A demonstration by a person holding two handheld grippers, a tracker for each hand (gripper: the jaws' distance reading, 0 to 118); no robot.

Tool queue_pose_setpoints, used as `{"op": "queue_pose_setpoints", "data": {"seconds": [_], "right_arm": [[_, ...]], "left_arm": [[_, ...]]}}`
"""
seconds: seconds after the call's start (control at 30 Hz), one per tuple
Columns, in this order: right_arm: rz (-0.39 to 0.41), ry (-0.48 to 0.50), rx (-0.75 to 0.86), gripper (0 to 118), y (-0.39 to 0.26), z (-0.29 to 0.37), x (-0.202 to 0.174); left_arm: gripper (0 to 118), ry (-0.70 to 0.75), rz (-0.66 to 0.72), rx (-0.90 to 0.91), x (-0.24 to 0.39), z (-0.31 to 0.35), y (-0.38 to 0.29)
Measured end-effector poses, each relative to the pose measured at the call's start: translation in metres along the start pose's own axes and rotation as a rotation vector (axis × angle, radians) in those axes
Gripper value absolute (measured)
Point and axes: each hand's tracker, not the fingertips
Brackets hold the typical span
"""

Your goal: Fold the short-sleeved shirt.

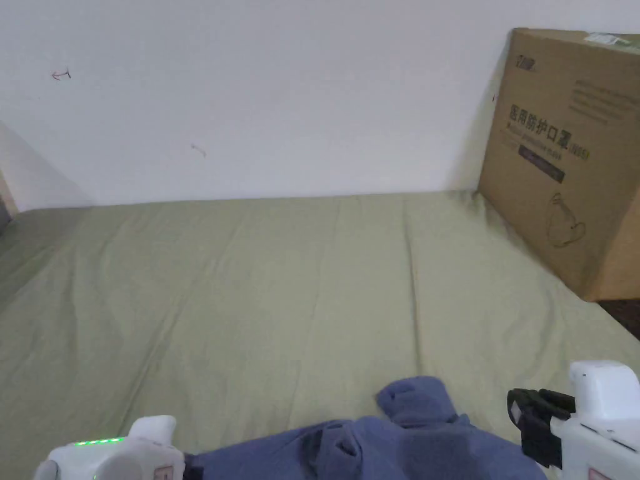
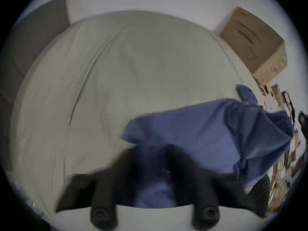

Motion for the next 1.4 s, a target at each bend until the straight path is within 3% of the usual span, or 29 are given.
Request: {"op": "queue_pose_setpoints", "data": {"seconds": [0.13,0.17,0.23,0.33,0.4,0.47,0.57,0.63,0.67,0.7,0.77,0.8,0.87,0.97,1.07,1.27,1.4], "right_arm": [[0.035,0.068,-0.077,0,0.018,-0.044,0.011],[0.028,0.076,-0.114,11,0.023,-0.057,0.014],[-0.003,0.046,-0.232,90,0.033,-0.088,0.021],[-0.117,0.059,-0.385,98,0.039,-0.142,0.039],[-0.162,0.037,-0.497,98,0.04,-0.18,0.045],[-0.158,0.002,-0.642,98,0.036,-0.22,0.044],[-0.093,-0.002,-0.8,94,0.014,-0.261,0.036],[0.002,-0.048,-0.779,93,0.007,-0.264,0.025],[0.001,-0.044,-0.759,92,0.007,-0.259,0.02],[-0.01,-0.041,-0.745,84,0.009,-0.252,0.019],[0.006,-0.006,-0.729,16,0.02,-0.24,0.023],[-0.005,0.056,-0.714,5,0.024,-0.234,0.027],[-0.059,0.108,-0.649,5,0.037,-0.203,0.035],[-0.062,0.098,-0.476,5,0.063,-0.151,0.047],[-0.08,0.087,-0.322,5,0.091,-0.095,0.065],[-0.136,0.111,-0.102,5,0.158,0.003,0.075],[-0.067,0.077,-0.012,5,0.207,0.035,0.071]], "left_arm": [[5,0.0,-0.034,0.215,-0.004,0.054,0.005],[5,-0.005,-0.041,0.239,-0.005,0.066,0.006],[5,-0.069,0.015,0.17,-0.004,0.081,0.003],[5,-0.042,-0.007,0.188,-0.01,0.103,0.006],[5,-0.037,-0.003,0.2,-0.012,0.114,0.006],[5,-0.064,0.035,0.178,-0.016,0.119,0.004],[5,-0.051,0.052,0.169,-0.023,0.12,-0.001],[5,-0.031,0.053,0.159,-0.028,0.118,-0.004],[5,-0.024,0.058,0.15,-0.031,0.117,-0.006],[5,-0.025,0.064,0.145,-0.034,0.117,-0.008],[5,-0.034,0.076,0.138,-0.038,0.119,-0.01],[5,-0.033,0.079,0.139,-0.041,0.119,-0.01],[5,-0.023,0.083,0.151,-0.041,0.125,-0.011],[5,-0.016,0.087,0.223,-0.038,0.145,-0.012],[4,0.054,0.033,0.439,-0.035,0.182,-0.007],[4,0.017,0.017,0.553,-0.025,0.25,0.026],[4,-0.001,-0.022,0.609,-0.015,0.285,0.063]]}}
